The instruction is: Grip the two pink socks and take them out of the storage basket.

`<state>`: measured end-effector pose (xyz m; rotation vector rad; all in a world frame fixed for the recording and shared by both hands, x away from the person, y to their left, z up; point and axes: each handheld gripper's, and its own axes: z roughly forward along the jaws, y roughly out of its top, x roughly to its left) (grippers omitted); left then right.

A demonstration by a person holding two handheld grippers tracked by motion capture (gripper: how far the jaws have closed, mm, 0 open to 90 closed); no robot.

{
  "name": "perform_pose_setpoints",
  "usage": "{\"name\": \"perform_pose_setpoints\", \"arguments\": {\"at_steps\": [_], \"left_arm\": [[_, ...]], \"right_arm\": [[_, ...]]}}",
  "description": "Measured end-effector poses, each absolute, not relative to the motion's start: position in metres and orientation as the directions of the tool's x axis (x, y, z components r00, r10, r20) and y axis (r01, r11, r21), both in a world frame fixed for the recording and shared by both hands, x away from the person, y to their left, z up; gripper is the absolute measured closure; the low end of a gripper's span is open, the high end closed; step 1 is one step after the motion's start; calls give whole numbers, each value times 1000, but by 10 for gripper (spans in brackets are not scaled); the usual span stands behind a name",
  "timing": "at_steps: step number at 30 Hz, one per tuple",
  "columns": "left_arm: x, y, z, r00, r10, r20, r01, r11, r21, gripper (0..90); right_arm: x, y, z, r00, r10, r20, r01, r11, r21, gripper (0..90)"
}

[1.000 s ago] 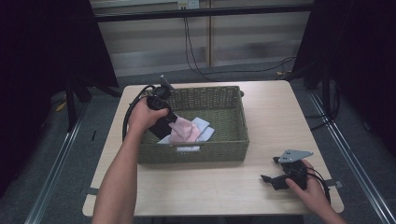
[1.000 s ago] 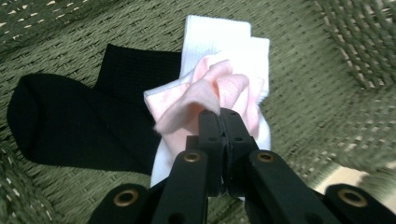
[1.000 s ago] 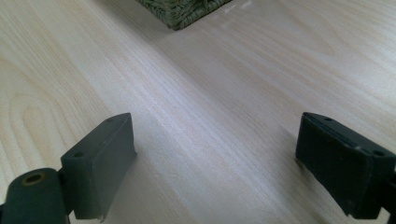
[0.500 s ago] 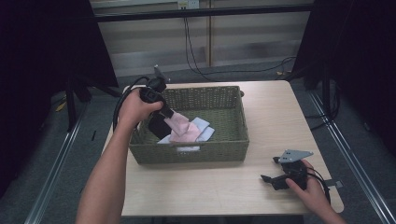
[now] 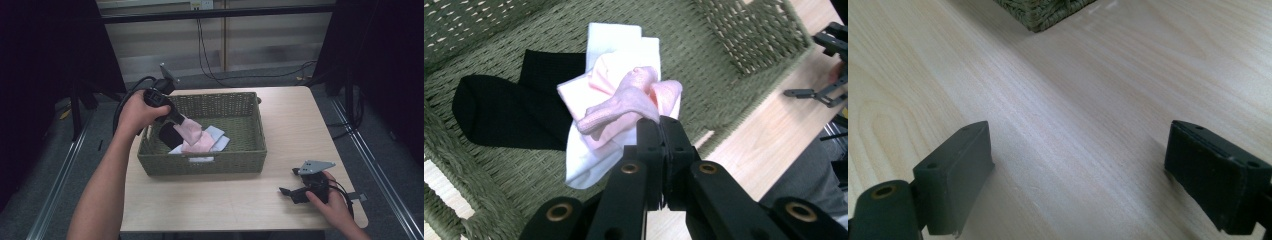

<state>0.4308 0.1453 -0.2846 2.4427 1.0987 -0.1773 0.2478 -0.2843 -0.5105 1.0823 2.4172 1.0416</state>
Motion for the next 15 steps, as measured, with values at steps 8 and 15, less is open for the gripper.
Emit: {"name": "perform_pose_setpoints", "arguments": {"at_steps": [8,15], "left_arm": [[415,144,-272,708,639,-301,705,-610,362,885],[398,142,-261,741,595,-313,671,-633,386,885]], "right_arm": [[248,-284,-511,-672,740,26,526,452,721,110],[248,-284,-511,-671,741,26,527,452,720,110]]}}
